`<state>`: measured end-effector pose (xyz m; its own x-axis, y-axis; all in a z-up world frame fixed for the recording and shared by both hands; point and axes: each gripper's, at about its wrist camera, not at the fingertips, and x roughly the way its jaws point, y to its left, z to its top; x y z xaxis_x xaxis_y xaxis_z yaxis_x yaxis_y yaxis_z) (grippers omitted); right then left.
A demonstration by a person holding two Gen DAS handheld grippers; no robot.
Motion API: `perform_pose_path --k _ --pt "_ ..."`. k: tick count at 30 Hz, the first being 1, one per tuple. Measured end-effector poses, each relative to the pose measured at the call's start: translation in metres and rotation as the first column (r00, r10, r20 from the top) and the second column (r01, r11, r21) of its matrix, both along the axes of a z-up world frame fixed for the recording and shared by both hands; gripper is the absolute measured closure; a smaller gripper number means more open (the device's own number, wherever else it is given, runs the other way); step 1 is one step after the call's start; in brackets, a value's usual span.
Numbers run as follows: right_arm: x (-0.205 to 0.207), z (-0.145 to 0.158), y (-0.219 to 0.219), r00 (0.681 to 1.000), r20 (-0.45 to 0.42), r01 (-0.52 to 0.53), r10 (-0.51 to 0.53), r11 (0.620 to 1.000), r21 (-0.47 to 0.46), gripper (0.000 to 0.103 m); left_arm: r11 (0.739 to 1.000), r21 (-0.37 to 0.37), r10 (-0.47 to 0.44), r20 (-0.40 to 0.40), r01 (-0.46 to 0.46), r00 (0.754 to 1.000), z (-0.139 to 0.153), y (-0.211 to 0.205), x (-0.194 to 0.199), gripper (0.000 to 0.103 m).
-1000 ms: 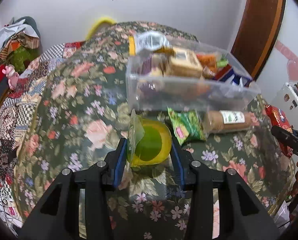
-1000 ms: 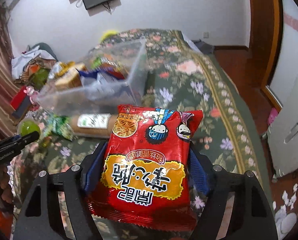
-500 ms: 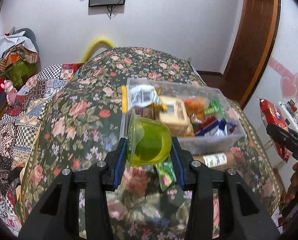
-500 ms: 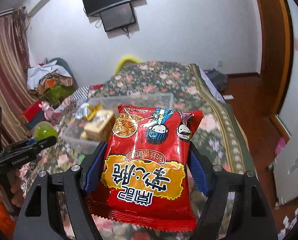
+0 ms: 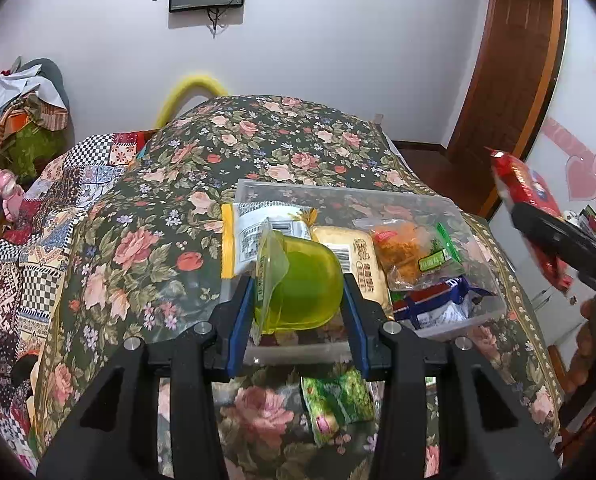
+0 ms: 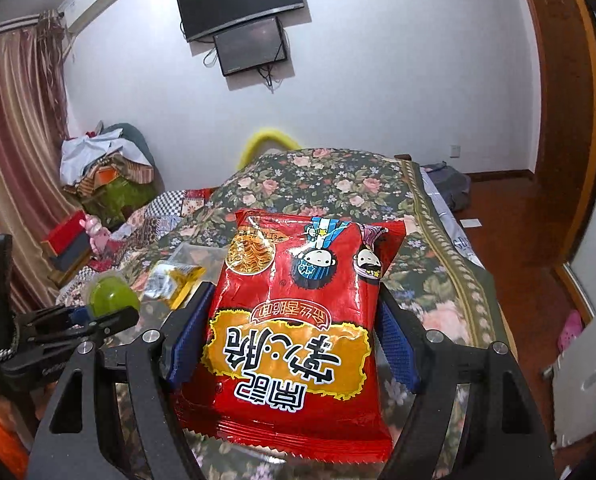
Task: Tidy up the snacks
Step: 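Lower the red bag with the right tool while the left lowers the jelly cup into the box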
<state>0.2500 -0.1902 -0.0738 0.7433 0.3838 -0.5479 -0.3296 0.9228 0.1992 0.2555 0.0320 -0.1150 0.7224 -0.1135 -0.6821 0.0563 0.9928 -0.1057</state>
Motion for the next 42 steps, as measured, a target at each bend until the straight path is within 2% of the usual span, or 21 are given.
perform_pose_path --k 13,18,20,24,29,35,38,42 --pt "0.053 -0.036 0.019 0.994 -0.109 -0.011 0.003 0.997 -0.074 0.029 0.999 -0.001 0.039 -0.044 -0.039 0.998 -0.02 0.002 0.022 0.06" --pt "0.052 -0.042 0.017 0.989 -0.149 -0.017 0.006 0.998 -0.068 0.027 0.999 -0.025 0.043 -0.089 -0.046 0.995 -0.029 0.005 0.026 0.06" --pt "0.053 -0.042 0.017 0.989 -0.149 -0.018 0.006 0.997 -0.078 0.026 0.998 -0.034 0.051 -0.081 -0.054 0.995 -0.028 0.007 0.024 0.06" --pt "0.048 -0.038 0.017 0.988 -0.153 -0.028 0.011 0.994 -0.109 0.023 0.998 0.004 0.063 -0.052 -0.063 0.997 -0.02 0.006 0.017 0.057" --pt "0.032 -0.027 0.017 0.994 -0.108 -0.038 0.022 0.988 -0.15 0.02 0.999 0.002 0.051 -0.022 -0.051 0.998 -0.007 0.007 0.003 0.046" --pt "-0.001 -0.015 0.009 0.993 -0.082 -0.091 0.082 0.989 -0.115 0.018 1.0 0.015 0.008 0.006 -0.008 1.0 0.006 0.001 -0.026 0.035" --pt "-0.014 -0.017 0.003 0.991 -0.088 -0.109 0.101 0.99 -0.089 0.018 0.999 0.045 -0.015 0.01 0.014 1.0 0.004 -0.005 -0.042 0.03" --pt "-0.032 -0.028 -0.002 0.987 -0.11 -0.132 0.121 0.986 -0.1 0.017 0.996 0.071 -0.054 -0.039 0.057 0.998 -0.016 -0.014 -0.055 0.025"
